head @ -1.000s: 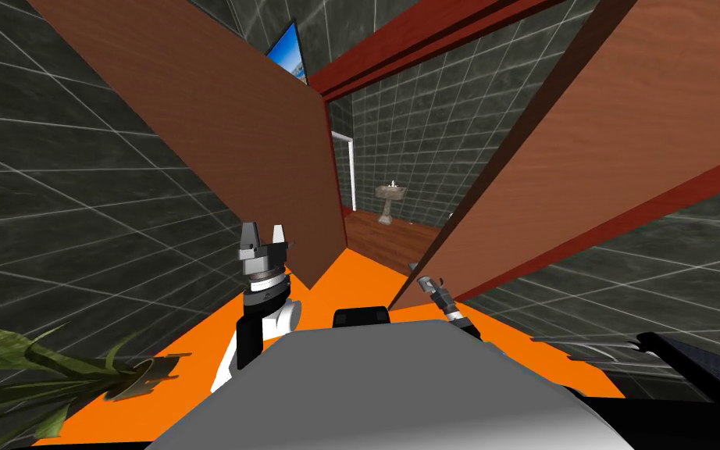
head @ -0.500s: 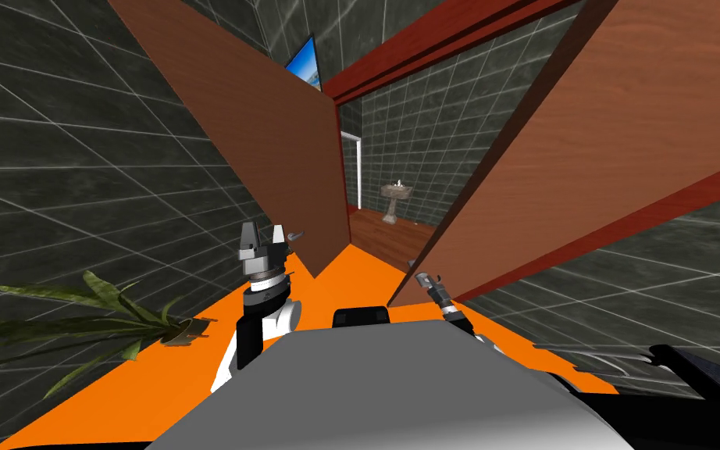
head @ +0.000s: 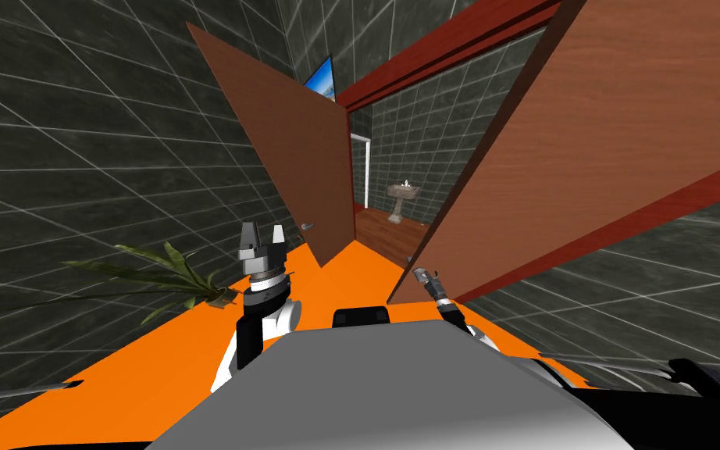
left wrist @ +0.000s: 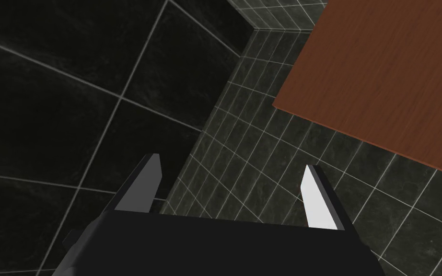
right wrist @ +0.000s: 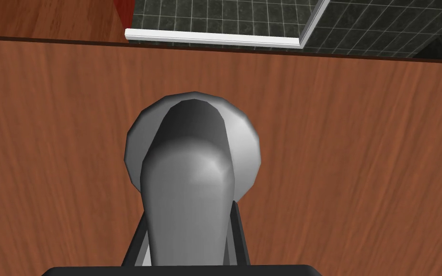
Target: Pull the door open
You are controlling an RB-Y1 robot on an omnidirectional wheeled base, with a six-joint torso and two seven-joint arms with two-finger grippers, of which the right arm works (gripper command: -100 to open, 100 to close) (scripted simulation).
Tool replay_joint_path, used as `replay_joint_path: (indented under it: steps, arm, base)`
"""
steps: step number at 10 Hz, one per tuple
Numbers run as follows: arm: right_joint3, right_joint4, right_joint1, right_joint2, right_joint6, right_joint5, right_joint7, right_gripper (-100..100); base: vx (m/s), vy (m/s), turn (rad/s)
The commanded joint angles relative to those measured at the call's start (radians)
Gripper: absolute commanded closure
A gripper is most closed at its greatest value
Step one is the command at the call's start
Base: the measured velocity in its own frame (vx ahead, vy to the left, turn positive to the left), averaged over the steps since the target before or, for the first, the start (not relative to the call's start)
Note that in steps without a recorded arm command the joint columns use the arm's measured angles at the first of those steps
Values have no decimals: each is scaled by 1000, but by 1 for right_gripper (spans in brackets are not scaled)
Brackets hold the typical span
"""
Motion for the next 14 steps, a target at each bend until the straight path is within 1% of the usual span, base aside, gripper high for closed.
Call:
replay_joint_path:
  steps: [1,2,3,4,5,6,7,8,13,14]
  arm:
    - [26,-8,-16,9,29,-32,18,100]
    - [40,-9,-27,12,45,-53,29,100]
    - [40,-9,-27,12,45,-53,29,100]
    - [60,-12,-43,16,69,-85,45,100]
    - [74,-13,-54,19,85,-106,55,100]
    - [74,-13,-54,19,85,-106,55,100]
    - [93,-16,-69,22,107,-135,70,100]
    - [99,-16,-74,23,115,-145,75,100]
    - [152,-23,-116,34,177,-228,116,100]
    - [152,-23,-116,34,177,-228,116,100]
  base:
    - [-220,-106,191]
    - [-207,-108,175]
    - [-127,-54,81]
    - [-159,-38,179]
    - [-210,-68,189]
    - [-142,-57,80]
    - [-155,-77,164]
    - [-180,-71,173]
    - [-200,-69,132]
    - [-138,-40,63]
